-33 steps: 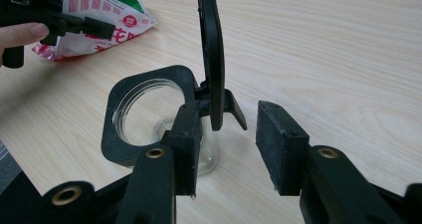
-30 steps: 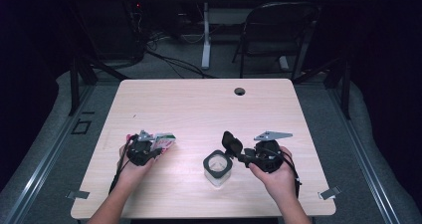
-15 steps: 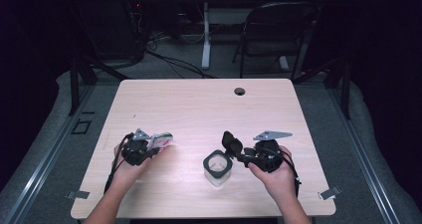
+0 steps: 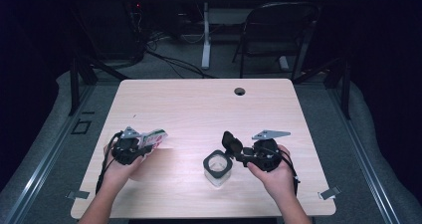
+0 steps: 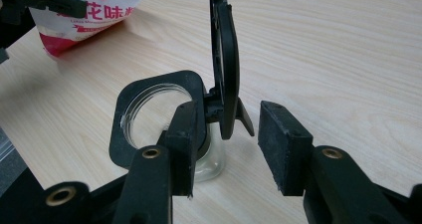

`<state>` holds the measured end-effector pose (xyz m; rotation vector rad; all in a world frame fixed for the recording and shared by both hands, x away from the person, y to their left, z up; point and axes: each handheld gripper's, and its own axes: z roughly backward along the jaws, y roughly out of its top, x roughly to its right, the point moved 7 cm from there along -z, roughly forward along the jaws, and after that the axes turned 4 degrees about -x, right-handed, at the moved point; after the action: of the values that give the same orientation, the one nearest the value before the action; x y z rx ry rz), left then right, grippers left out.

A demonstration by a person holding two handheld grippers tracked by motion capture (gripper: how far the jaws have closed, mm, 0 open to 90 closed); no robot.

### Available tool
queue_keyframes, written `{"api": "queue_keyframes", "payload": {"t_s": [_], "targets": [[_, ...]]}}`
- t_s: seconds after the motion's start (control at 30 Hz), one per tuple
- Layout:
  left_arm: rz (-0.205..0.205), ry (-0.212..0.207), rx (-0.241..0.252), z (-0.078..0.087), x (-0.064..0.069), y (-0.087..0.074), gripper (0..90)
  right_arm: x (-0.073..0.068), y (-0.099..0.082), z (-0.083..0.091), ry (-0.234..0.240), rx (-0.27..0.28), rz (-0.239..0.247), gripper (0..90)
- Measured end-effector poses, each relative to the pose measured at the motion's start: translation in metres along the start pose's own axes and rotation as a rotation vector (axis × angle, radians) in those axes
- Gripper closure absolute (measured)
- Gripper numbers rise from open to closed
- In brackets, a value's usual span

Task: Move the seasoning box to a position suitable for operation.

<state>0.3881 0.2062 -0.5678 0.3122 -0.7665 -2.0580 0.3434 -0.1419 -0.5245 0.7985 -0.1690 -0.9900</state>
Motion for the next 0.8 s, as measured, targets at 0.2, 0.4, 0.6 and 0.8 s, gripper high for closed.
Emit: {"api": "queue_keyframes", "payload": {"t_s": [0.2,0.4,0.6,0.8], "targets": [[0.009,0.002,0.003,0.009,-0.004,0.001,90.0,0.001,0.0,0.002,0.004,0.001,-0.001,57.8],[-0.004,0.01,-0.019,0.015,-0.006,0.001,90.0,0.0,-0.003,0.001,0.01,-0.033,0.006,57.5],[-0.015,0.017,-0.054,0.015,-0.006,0.003,90.0,-0.001,-0.004,0.0,0.015,-0.043,0.006,57.5],[-0.04,0.031,-0.092,0.021,-0.008,0.007,90.0,-0.002,-0.004,0.001,0.02,-0.052,0.013,58.1]]}}
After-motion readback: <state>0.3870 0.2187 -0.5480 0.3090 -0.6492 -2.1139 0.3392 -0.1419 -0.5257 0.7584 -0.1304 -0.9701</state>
